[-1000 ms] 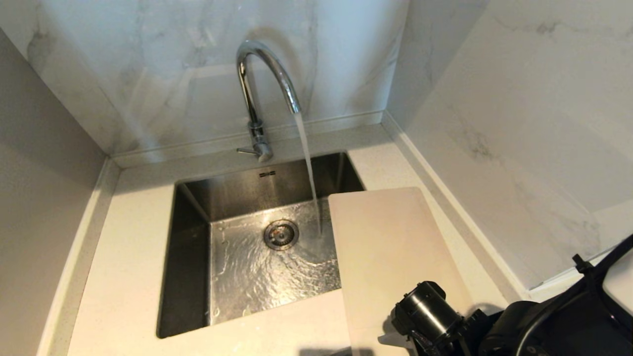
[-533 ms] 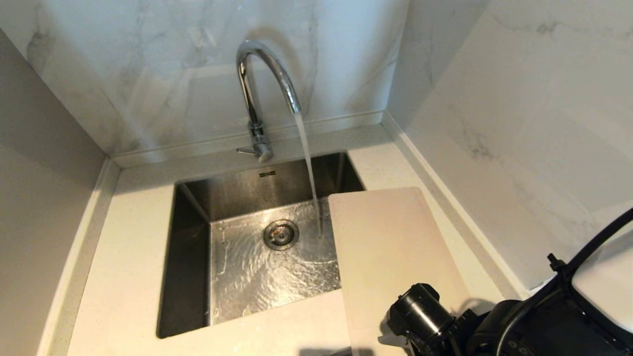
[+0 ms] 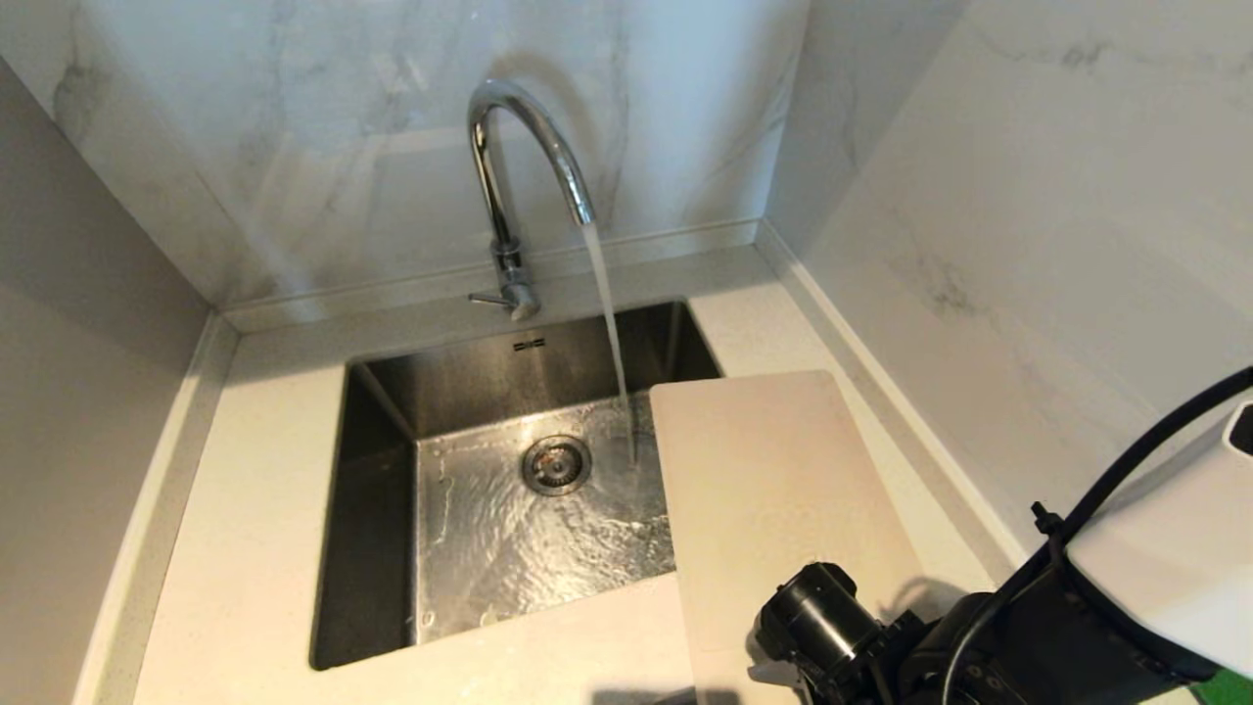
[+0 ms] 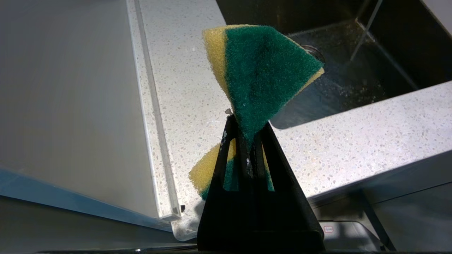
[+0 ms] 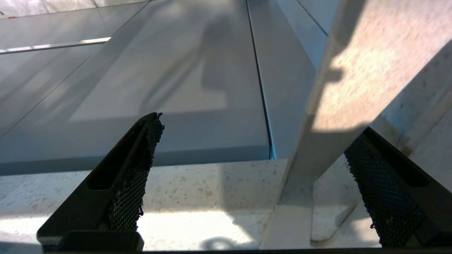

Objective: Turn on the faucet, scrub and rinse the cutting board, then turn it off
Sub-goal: Pick up the cutting board

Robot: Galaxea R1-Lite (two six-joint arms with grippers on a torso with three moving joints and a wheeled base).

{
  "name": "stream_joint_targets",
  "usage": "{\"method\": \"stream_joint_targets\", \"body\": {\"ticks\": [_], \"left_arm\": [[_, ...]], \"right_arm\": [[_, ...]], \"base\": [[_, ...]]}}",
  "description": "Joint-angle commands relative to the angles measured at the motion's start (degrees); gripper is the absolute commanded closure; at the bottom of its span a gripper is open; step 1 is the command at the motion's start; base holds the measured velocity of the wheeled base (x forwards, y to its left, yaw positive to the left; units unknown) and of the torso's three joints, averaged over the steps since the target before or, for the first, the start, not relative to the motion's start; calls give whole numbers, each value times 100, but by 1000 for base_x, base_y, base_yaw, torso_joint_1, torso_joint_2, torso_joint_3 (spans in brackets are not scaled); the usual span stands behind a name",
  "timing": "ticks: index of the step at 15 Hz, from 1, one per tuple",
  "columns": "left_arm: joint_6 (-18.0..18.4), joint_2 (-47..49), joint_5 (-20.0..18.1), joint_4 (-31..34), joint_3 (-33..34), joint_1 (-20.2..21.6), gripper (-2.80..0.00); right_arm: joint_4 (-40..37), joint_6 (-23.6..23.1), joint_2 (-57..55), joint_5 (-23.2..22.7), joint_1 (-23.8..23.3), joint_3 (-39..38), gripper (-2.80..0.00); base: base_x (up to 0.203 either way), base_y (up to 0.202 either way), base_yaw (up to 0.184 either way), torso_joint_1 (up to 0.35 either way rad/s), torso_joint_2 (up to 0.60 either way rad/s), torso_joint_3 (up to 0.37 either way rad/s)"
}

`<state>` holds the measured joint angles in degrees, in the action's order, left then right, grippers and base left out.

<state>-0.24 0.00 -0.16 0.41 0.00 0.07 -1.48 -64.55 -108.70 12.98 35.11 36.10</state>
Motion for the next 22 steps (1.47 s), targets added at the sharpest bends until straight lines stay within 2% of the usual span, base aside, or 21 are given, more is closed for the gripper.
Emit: {"method": "stream_joint_targets", "body": {"ticks": [1, 12, 15, 22], "left_arm": [[-2, -9, -2, 2, 18, 1, 0], [-2, -9, -2, 2, 18, 1, 0], [-2, -14, -2, 2, 18, 1, 0], [-2, -17, -2, 2, 18, 1, 0]], "right_arm": [[-2, -40, -171, 3, 5, 61, -280], [30, -88, -174, 30, 5, -146, -280], [725, -80, -257, 32, -4, -453, -280], [1052, -75, -318, 80, -39, -700, -280]], "base": [[0, 0, 0, 0, 0, 0], [0, 0, 0, 0, 0, 0], [0, 0, 0, 0, 0, 0], [0, 0, 0, 0, 0, 0]]}}
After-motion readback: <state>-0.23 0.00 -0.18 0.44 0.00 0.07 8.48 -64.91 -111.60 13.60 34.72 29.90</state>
